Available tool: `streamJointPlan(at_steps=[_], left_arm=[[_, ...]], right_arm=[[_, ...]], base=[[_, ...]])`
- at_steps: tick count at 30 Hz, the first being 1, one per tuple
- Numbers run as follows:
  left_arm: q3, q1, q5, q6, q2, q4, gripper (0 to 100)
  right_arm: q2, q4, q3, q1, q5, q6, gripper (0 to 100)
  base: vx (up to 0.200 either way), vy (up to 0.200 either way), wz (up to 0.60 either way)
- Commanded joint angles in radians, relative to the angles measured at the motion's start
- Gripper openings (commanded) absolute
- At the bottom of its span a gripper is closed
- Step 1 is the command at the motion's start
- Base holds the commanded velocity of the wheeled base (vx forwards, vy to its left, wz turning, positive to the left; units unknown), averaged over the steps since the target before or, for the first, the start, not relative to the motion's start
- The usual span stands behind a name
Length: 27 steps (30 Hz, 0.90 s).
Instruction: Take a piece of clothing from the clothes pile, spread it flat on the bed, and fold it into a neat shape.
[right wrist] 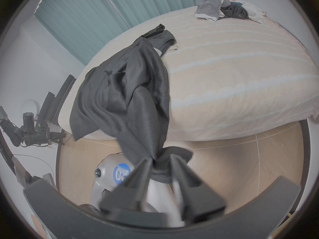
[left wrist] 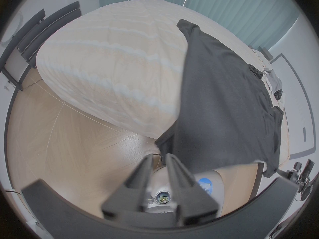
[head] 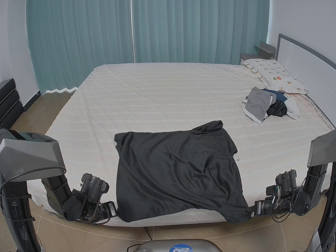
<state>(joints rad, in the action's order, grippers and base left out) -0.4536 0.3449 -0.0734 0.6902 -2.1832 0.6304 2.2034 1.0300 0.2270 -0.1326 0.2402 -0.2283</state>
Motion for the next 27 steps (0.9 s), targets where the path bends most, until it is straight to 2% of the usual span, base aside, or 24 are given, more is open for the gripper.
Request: streamJointPlan(at_steps=[1, 8, 10, 12, 13, 14, 16, 20, 23, 27], left_arm=[[-0.004, 0.0, 0.004, 0.002, -0.006, 0.005, 100], [-0.03, -0.023, 0.007, 0.014, 0.013, 0.005, 100], [-0.045, -0.041, 0.009, 0.031, 0.026, 0.006, 100], [-0.063, -0.057, 0.024, 0.057, 0.028, 0.018, 100], [-0.063, -0.057, 0.027, 0.058, 0.028, 0.02, 100], [-0.065, -0.066, 0.055, 0.068, 0.029, 0.035, 100], [-0.065, -0.086, 0.086, 0.071, 0.031, 0.063, 100], [-0.069, -0.107, 0.109, 0.107, 0.036, 0.095, 100], [-0.077, -0.112, 0.11, 0.143, 0.037, 0.114, 100], [-0.079, -0.109, 0.11, 0.144, 0.037, 0.12, 100]], right_arm=[[0.039, 0.009, 0.002, -0.004, -0.002, 0.0, 100], [-0.033, 0.097, 0.005, 0.036, 0.007, -0.04, 100], [-0.051, 0.11, 0.017, 0.042, 0.008, -0.094, 100], [-0.064, 0.13, 0.055, 0.048, 0.008, -0.192, 100], [-0.064, 0.13, 0.057, 0.05, 0.008, -0.198, 100], [-0.056, 0.137, 0.089, 0.057, 0.007, -0.27, 100], [-0.047, 0.137, 0.127, 0.06, 0.007, -0.341, 100], [-0.031, 0.133, 0.167, 0.064, 0.002, -0.451, 100], [-0.025, 0.128, 0.178, 0.074, 0.008, -0.487, 100], [-0.013, 0.131, 0.178, 0.073, 0.016, -0.49, 100]], base=[[0.0, 0.0, 0.0], [0.0, 0.0, 0.0], [0.0, 0.0, 0.0], [0.0, 0.0, 0.0], [0.0, 0.0, 0.0], [0.0, 0.0, 0.0], [0.0, 0.0, 0.0], [0.0, 0.0, 0.0], [0.0, 0.0, 0.0], [0.0, 0.0, 0.0]])
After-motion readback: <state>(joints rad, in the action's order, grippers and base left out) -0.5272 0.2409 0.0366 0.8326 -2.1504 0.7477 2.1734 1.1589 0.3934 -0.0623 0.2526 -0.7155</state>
